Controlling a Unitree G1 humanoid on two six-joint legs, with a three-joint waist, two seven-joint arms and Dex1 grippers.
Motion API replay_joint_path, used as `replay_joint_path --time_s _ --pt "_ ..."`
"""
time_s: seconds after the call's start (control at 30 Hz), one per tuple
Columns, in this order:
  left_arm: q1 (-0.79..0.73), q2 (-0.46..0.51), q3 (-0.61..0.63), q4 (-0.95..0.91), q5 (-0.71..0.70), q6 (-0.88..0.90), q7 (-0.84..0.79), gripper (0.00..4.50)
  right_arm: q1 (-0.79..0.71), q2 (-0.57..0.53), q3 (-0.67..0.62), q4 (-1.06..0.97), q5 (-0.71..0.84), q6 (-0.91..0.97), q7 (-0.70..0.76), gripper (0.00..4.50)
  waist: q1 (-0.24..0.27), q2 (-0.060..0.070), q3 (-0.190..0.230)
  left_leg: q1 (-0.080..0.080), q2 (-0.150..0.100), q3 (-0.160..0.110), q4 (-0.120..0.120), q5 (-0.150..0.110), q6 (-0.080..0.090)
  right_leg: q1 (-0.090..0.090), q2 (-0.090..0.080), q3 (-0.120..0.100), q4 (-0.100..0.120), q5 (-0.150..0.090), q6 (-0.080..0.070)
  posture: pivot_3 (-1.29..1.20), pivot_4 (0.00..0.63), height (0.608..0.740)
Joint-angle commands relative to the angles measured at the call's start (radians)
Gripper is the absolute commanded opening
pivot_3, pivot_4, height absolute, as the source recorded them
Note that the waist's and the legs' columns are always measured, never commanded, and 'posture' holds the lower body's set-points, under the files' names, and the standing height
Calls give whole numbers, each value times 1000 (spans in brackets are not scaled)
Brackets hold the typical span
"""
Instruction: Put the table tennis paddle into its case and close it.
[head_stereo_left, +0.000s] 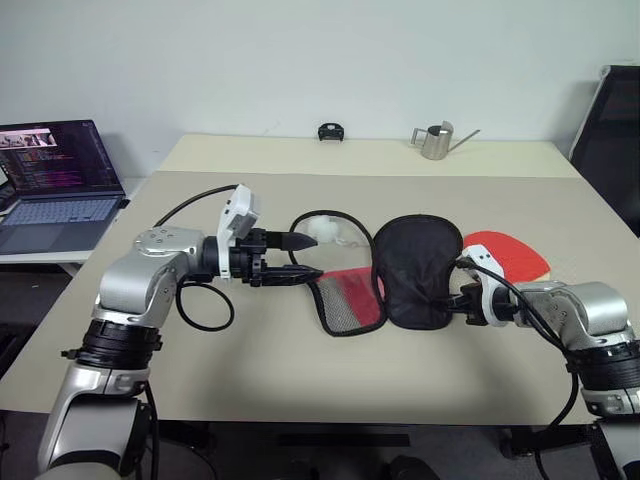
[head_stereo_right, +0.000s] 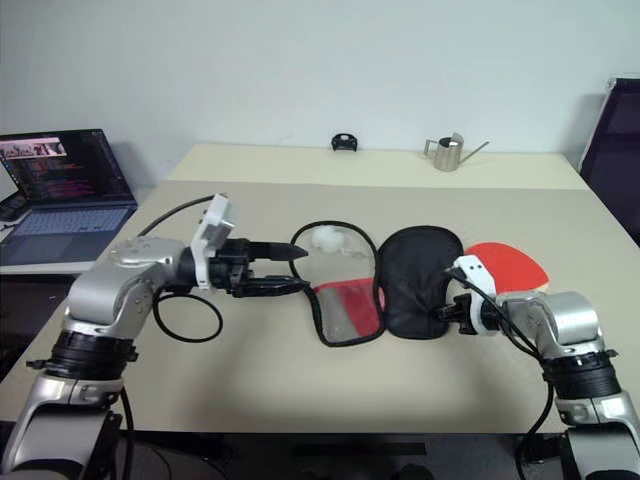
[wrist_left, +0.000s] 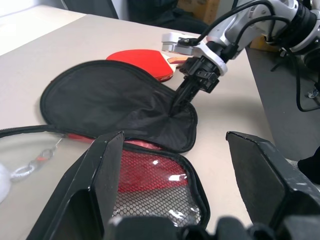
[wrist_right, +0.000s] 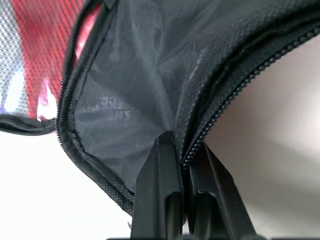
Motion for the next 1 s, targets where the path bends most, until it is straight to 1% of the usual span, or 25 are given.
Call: replay_joint_path --time_s 0.03,0.3,0.47,0.57,0.83,0.87,1.0 --pt "-26 1 5 -20 0 -15 -11 3566 -43 -35 17 52 -42 -60 50 40 0 0 0 0 0 0 0 0 0 0 0 0 0 0 0 0 150 740" --pt "-28 -1 5 -32 -3 -2 -5 3566 -103 -53 55 155 -116 -134 119 40 0 0 0 0 0 0 0 2 -3 0 0 0 0 0 0 0 150 740" --pt "-32 -4 3 -34 -2 0 -2 3566 -122 -55 56 185 -145 -152 142 40 1 0 0 0 0 0 0 2 -3 0 0 0 0 0 0 0 150 740" --pt "-32 -5 3 -36 -3 2 -1 3566 -127 -57 55 194 -158 -160 150 711 1 0 0 0 0 0 0 2 -3 0 0 0 0 0 0 0 150 740" --pt "-28 -6 6 -43 -5 4 2 3566 -113 -43 12 169 -161 -129 121 3535 1 0 0 0 0 0 0 2 -3 0 0 0 0 0 0 0 150 740" --pt "-27 -6 7 -46 -6 5 3 3566 -106 -41 0 159 -156 -120 113 3821 1 0 0 0 0 0 0 2 -3 0 0 0 0 0 0 0 150 740" --pt "-18 -9 10 -54 -9 8 9 3566 -47 -72 -100 144 -156 -134 63 3821 2 0 0 -1 0 0 0 2 -3 0 0 0 0 0 0 0 150 740"
